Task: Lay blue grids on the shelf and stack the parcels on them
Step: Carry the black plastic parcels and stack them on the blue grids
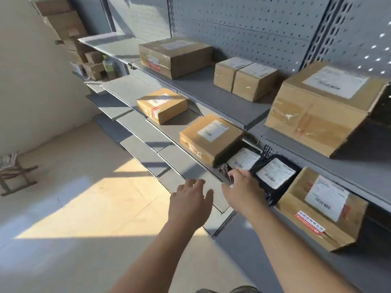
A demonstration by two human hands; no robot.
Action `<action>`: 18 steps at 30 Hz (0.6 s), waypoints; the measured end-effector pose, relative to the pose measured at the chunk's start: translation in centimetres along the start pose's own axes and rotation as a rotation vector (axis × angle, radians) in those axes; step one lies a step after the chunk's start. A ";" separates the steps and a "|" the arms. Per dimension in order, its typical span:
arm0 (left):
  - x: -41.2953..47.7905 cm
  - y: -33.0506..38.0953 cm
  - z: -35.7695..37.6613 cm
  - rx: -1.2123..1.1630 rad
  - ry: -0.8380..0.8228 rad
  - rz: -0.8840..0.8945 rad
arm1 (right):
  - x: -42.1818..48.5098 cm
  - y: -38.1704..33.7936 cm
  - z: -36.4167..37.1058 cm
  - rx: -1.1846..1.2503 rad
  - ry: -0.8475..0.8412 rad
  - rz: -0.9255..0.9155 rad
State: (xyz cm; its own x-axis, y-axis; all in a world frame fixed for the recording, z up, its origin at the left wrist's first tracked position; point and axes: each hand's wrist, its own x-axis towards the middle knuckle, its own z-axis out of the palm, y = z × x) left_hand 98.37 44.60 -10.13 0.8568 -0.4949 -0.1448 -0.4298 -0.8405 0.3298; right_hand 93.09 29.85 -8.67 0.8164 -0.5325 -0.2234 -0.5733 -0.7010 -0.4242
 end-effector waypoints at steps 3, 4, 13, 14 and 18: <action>2.5 1.8 0.9 0.033 -0.067 0.113 | 0.9 2.1 -0.6 0.029 0.035 0.127; 3.3 2.4 1.1 0.047 -0.085 0.147 | 1.3 2.8 -0.9 0.034 0.052 0.161; 10.0 7.3 1.8 0.140 -0.148 0.298 | 6.4 7.9 -2.7 0.139 0.098 0.343; 10.7 7.6 1.9 0.144 -0.155 0.303 | 6.8 8.2 -2.7 0.145 0.098 0.354; 13.5 8.5 3.4 0.162 -0.226 0.339 | 8.1 9.5 -2.2 0.160 0.094 0.434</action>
State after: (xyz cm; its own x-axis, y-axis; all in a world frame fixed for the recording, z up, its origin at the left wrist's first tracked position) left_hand 105.37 30.05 -12.45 0.5836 -0.7692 -0.2602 -0.7303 -0.6373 0.2460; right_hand 94.09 17.81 -12.65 0.4897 -0.8061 -0.3323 -0.8361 -0.3261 -0.4412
